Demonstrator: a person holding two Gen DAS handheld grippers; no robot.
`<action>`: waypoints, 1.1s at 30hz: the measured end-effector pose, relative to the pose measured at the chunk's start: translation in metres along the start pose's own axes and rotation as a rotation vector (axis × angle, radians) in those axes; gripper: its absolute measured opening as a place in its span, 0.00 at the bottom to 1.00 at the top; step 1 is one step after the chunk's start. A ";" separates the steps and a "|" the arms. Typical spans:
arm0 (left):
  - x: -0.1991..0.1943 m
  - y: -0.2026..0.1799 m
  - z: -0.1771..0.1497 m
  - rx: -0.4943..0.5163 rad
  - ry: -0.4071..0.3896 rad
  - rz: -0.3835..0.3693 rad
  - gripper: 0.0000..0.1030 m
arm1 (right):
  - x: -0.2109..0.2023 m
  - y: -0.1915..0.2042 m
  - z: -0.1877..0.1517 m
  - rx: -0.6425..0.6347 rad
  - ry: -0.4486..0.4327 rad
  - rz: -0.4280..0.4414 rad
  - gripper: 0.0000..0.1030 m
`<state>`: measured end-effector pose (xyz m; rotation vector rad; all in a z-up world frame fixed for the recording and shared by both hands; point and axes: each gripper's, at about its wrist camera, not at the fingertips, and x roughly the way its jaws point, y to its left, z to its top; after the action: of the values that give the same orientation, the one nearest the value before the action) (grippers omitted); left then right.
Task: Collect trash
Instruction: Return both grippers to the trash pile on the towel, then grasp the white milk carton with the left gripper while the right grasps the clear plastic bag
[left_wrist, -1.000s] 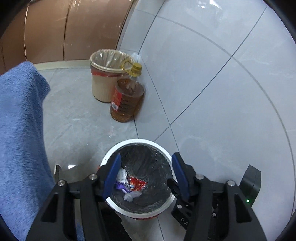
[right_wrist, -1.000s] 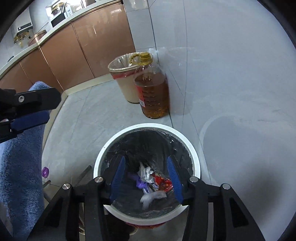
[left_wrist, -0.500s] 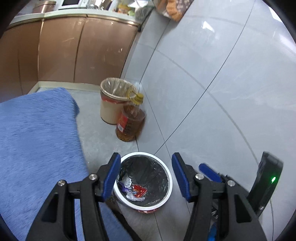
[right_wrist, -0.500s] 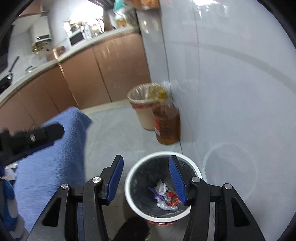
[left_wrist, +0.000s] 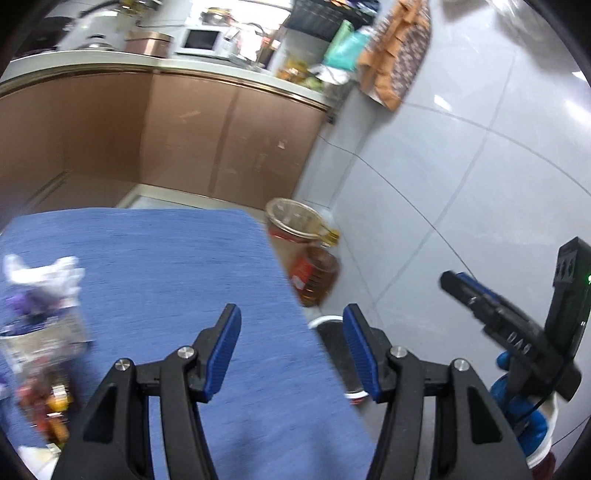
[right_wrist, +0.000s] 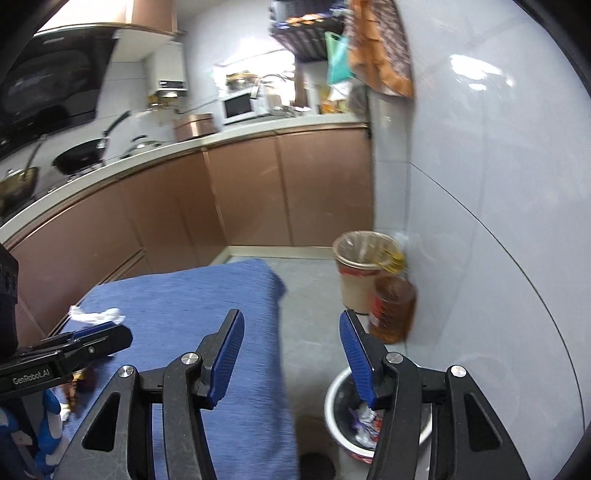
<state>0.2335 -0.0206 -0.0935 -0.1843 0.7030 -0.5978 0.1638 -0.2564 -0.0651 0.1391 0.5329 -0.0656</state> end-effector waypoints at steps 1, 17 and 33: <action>-0.012 0.014 -0.003 -0.011 -0.016 0.025 0.54 | -0.001 0.011 0.002 -0.016 -0.002 0.013 0.50; -0.112 0.210 -0.045 -0.205 -0.091 0.283 0.54 | 0.034 0.150 -0.009 -0.140 0.136 0.318 0.51; -0.035 0.275 -0.036 -0.444 0.103 0.258 0.54 | 0.139 0.244 -0.064 -0.041 0.499 0.675 0.51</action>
<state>0.3130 0.2258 -0.1986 -0.4694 0.9381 -0.1990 0.2749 -0.0095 -0.1626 0.2921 0.9590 0.6530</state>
